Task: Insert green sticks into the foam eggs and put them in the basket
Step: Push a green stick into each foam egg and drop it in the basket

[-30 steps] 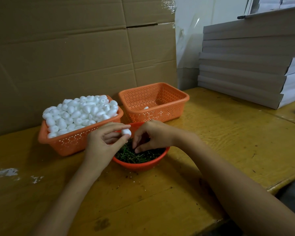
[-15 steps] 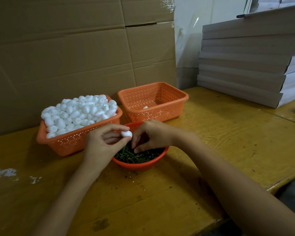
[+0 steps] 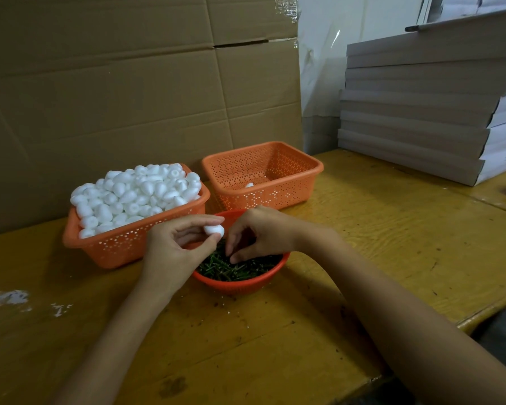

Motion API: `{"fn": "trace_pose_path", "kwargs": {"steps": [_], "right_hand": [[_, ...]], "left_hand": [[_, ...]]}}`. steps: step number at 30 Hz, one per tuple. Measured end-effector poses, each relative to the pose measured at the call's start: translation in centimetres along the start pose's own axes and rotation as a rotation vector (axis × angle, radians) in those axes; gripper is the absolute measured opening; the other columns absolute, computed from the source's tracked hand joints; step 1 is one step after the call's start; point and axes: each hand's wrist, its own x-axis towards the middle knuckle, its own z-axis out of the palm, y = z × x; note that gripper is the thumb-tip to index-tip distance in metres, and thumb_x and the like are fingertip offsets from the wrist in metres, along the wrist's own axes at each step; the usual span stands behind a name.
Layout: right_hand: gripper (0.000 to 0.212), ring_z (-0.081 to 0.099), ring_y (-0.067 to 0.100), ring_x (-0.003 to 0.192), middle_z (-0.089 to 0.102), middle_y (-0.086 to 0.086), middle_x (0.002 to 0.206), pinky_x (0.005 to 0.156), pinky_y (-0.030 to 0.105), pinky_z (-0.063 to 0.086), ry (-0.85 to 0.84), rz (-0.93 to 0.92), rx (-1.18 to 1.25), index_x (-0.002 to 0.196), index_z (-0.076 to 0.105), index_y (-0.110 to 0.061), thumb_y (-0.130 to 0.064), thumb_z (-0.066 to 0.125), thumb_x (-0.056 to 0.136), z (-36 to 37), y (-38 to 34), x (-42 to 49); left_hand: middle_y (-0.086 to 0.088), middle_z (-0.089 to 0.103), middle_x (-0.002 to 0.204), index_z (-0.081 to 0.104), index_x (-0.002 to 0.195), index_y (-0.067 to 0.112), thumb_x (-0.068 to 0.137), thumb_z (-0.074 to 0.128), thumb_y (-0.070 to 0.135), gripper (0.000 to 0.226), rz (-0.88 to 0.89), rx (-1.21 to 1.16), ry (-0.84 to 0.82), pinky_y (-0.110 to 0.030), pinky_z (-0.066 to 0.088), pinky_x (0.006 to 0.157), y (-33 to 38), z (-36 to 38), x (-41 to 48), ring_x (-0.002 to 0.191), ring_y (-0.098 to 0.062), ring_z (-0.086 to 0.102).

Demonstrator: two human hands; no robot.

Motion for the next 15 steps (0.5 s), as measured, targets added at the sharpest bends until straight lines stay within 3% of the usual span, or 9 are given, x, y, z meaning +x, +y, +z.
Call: {"fn": "trace_pose_path", "kwargs": {"steps": [5,15], "right_hand": [[0.016,0.069,-0.004,0.098,0.078,-0.017,0.103,0.095,0.034,0.055,-0.008,0.006,0.002,0.103,0.081,-0.028,-0.030,0.084,0.087,0.04,0.07,0.10],[0.016,0.069,-0.004,0.097,0.078,-0.016,0.101,0.094,0.034,0.054,0.008,0.002,0.003,0.102,0.081,-0.028,-0.030,0.085,0.086,0.17,0.13,0.06]], "left_hand": [[0.007,0.082,0.107,0.083,0.105,0.015,0.087,0.081,-0.005,0.027,0.009,0.021,0.002,-0.021,0.060,0.089,0.03,-0.12,0.13,0.105,-0.010,0.077],[0.008,0.082,0.102,0.081,0.099,0.020,0.079,0.089,-0.002,0.031,-0.033,0.004,0.024,-0.024,0.062,0.088,0.17,-0.08,0.02,0.098,-0.014,0.079]]}}
